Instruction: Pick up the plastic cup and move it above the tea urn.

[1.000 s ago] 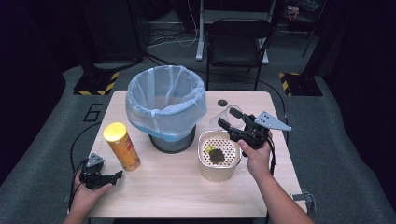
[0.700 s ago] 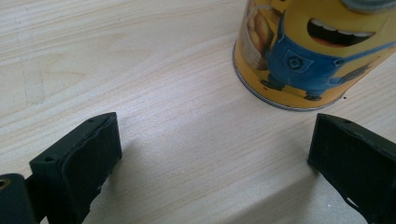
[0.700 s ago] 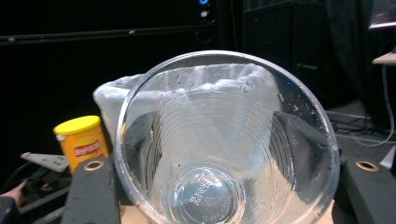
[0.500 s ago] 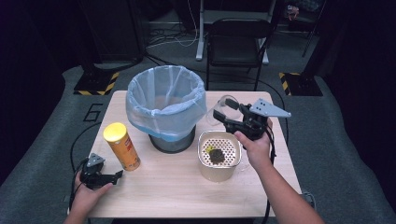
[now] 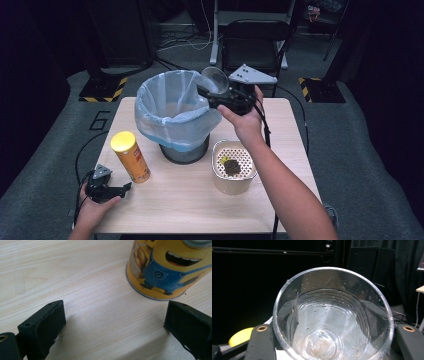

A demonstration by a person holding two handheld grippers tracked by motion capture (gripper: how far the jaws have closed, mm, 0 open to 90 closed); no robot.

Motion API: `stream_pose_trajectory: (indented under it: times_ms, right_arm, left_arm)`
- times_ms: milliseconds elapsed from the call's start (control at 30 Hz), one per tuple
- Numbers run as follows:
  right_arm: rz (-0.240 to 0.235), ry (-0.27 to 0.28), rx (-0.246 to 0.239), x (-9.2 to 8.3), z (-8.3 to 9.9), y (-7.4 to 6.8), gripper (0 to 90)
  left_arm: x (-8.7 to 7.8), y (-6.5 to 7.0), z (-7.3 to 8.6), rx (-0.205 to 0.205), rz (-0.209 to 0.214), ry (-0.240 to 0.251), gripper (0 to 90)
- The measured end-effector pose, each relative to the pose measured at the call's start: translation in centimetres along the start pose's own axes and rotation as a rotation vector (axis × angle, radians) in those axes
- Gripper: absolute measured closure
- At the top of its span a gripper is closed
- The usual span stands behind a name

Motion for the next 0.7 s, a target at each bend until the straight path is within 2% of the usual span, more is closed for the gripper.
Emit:
stream_pose_trajectory:
  times_ms: [133, 200, 267, 333, 500, 533, 567, 633, 700]
  right_arm:
    - [0.007, -0.039, -0.003, 2.9, 1.2, 0.4, 33.0]
    - [-0.01, -0.07, 0.004, 4.4, 2.2, 0.3, 32.8]
    - [-0.015, -0.089, 0.005, 5.1, 2.8, 0.3, 32.6]
    - [-0.004, -0.134, 0.037, 5.9, 3.9, 0.1, 32.7]
    - [-0.002, -0.203, 0.013, 7.3, 5.4, -0.3, 32.2]
    - [0.002, -0.211, 0.017, 7.5, 5.6, -0.3, 31.5]
    - [0.003, -0.216, 0.014, 7.8, 5.7, -0.3, 30.6]
    - [-0.014, -0.242, 0.052, 8.5, 6.4, -0.5, 21.4]
    - [0.017, -0.283, 0.039, 8.6, 7.0, -0.4, 13.5]
  left_arm:
    - [0.0, 0.0, 0.0, 0.001, 0.001, -0.001, 3.4]
    - [0.0, 0.2, 0.0, -0.014, 0.005, 0.001, 3.6]
    - [0.0, 0.1, 0.0, 0.0, 0.004, -0.003, 3.7]
    - [0.0, 0.0, 0.0, 0.005, 0.004, -0.002, 3.7]
    - [-0.1, 0.0, 0.0, 0.007, 0.005, -0.005, 3.7]
    - [0.1, 0.0, -0.1, -0.001, -0.003, 0.015, 3.9]
    - [0.0, 0.0, -0.1, -0.005, -0.002, 0.014, 4.3]
    - [0.0, 0.0, -0.1, -0.006, -0.003, 0.013, 4.7]
    - [0.0, 0.0, -0.1, -0.005, -0.003, 0.013, 4.7]
Point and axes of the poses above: each handheld gripper's, and its own axes: x roughly forward along the jaws, z roughly out of its underside, y roughly to its right, the point moved 10 cm from there along x, roughly forward along the jaws, and after that the axes turned 15 degrees about y, right-handed, at the moved point
